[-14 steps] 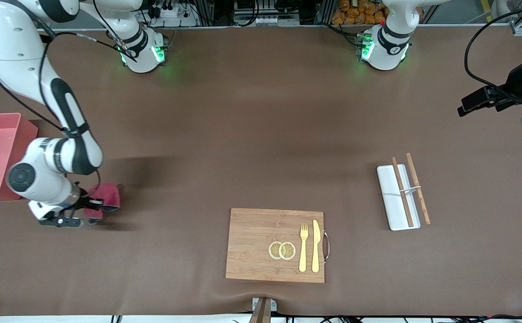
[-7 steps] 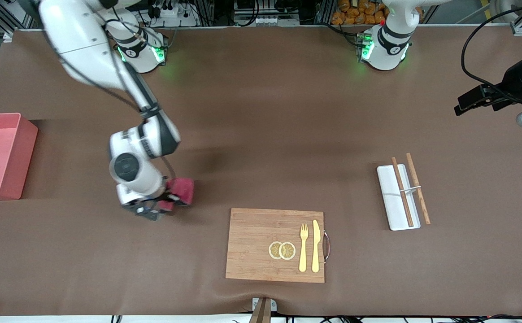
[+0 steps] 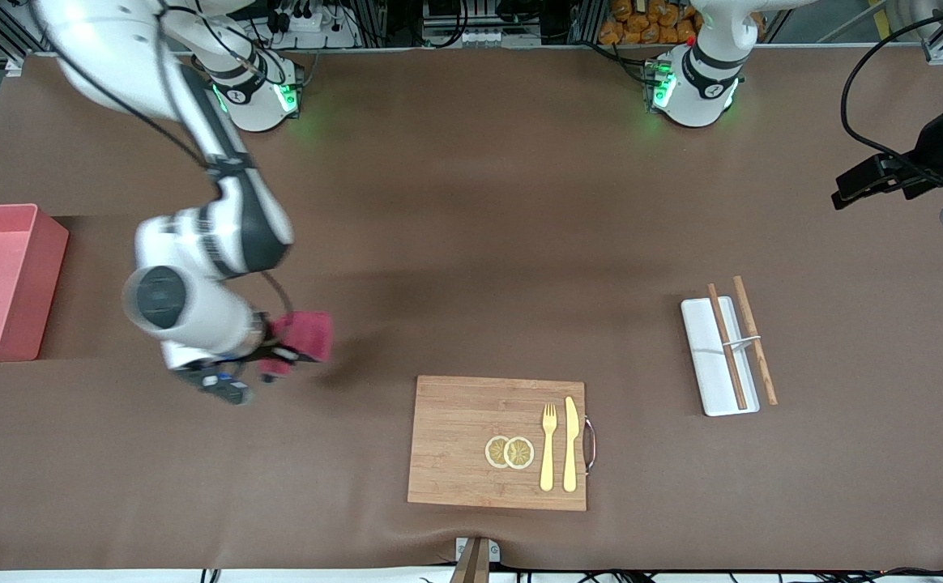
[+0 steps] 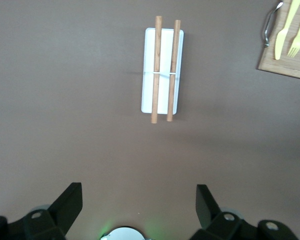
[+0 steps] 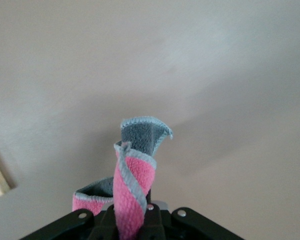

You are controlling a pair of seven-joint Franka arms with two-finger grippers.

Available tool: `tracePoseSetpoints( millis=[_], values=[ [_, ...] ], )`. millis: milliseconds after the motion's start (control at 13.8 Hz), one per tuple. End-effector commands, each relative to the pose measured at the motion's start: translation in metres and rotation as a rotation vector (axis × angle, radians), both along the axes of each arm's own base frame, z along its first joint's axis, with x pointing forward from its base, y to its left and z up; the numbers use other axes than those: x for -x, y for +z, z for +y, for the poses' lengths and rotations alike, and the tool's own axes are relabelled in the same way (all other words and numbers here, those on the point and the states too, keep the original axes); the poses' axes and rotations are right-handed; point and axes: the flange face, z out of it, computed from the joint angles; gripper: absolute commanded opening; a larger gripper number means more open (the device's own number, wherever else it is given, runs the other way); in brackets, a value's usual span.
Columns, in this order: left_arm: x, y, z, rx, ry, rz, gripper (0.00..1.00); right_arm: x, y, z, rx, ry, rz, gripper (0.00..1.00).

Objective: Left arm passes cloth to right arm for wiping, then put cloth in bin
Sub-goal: 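Carry the cloth with the right gripper over the pink bin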

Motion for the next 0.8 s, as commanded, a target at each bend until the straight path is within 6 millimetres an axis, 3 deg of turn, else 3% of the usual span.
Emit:
tracePoseSetpoints(
  millis=[0, 218, 509, 582, 727],
  values=[
    [0.007, 0.01, -0.001, -0.032, -0.021, -0.019, 1.0, -0.016, 0.037, -0.09, -0.042, 0.141, -0.003, 0.0],
    [0.005, 0.011, -0.002, -0.032, -0.026, -0.033, 1.0, -0.011, 0.064, -0.191, -0.039, 0.25, -0.049, 0.0],
    [0.006, 0.012, -0.004, -0.031, -0.024, -0.034, 1.0, 0.027, 0.087, -0.351, -0.061, 0.401, -0.047, 0.0],
    [0.006, 0.011, -0.004, -0.031, -0.024, -0.033, 1.0, 0.039, 0.088, -0.392, -0.059, 0.431, -0.058, 0.0],
    [0.006, 0.011, -0.005, -0.03, -0.023, -0.031, 1.0, 0.061, 0.078, -0.449, -0.06, 0.489, -0.057, 0.0]
  ],
)
